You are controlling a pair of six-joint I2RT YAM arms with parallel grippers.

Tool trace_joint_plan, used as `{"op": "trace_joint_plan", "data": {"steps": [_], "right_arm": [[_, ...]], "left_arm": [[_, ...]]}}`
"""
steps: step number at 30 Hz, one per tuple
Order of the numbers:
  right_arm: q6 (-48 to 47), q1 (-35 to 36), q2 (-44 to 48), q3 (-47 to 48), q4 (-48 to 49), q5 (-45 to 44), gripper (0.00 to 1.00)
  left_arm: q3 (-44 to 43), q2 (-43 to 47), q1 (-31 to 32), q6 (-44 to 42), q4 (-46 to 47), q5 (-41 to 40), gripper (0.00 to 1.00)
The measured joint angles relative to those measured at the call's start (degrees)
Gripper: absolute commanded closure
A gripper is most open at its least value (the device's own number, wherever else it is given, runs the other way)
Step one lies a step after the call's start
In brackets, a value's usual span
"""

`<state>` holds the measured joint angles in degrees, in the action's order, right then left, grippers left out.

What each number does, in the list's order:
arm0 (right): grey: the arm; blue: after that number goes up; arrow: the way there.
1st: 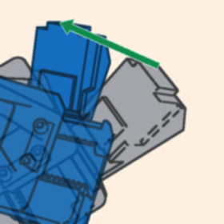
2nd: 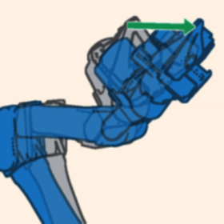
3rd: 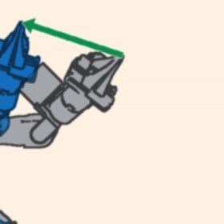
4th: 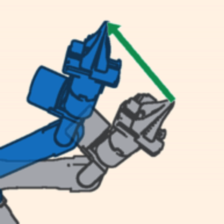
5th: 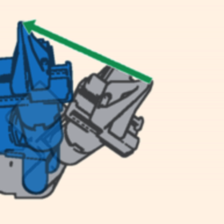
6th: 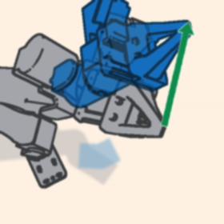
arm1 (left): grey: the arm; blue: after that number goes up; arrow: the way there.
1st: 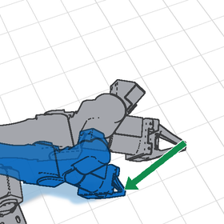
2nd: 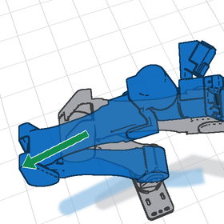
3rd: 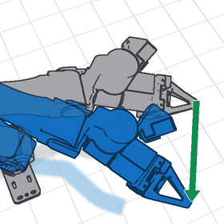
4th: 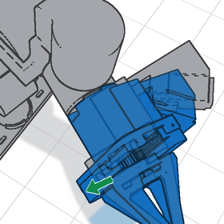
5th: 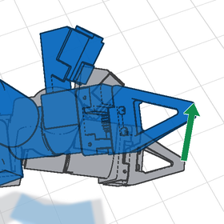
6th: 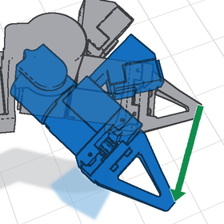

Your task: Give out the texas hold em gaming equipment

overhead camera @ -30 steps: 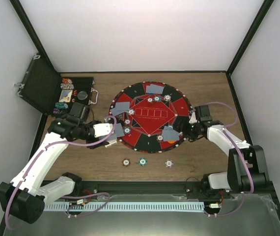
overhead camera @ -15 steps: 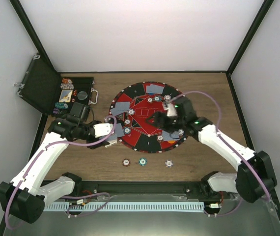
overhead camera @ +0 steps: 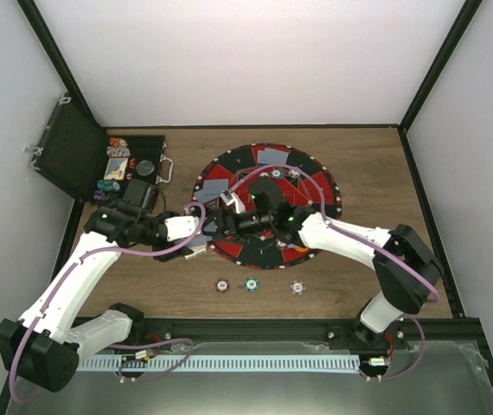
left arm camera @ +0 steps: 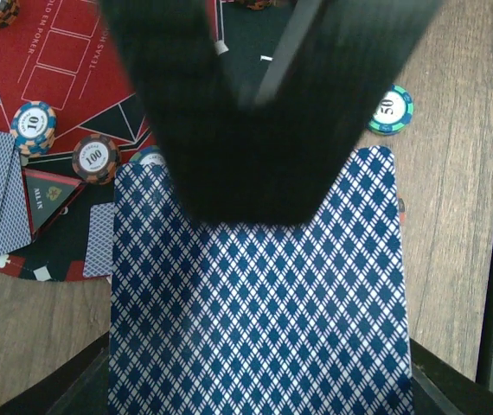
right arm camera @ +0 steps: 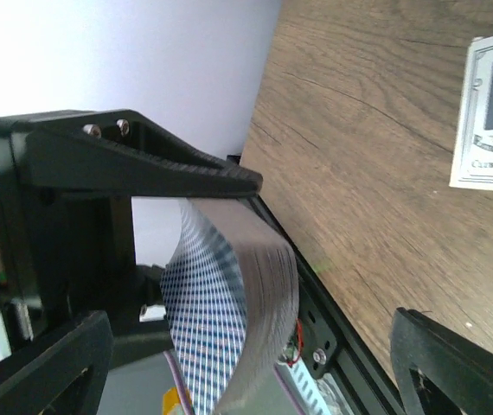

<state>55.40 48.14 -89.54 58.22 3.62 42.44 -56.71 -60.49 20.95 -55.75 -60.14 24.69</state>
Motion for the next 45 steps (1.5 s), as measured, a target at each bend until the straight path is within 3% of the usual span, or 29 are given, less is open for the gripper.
{"op": "trace_joint_plan", "data": {"steps": [15,32,45], "right_arm": [[4.9,1.6,-11.7,5.6,7.7,4.5,0.2],[4.0,0.1,-10.7,1.5,10.6,6.5,0.33],[4.5,-1.9,-5.7,-2.3,11.1,6.6,0.63]], "left_arm": [[-0.2,0.2,0.0,0.0,-0.1,-0.1,0.94],[-0.2,0.2,0.1,0.0,-1.1,-0.6,0.95],[-0.2,0.3,0.2,-0.1,-1.1,-0.4,0.95]]}}
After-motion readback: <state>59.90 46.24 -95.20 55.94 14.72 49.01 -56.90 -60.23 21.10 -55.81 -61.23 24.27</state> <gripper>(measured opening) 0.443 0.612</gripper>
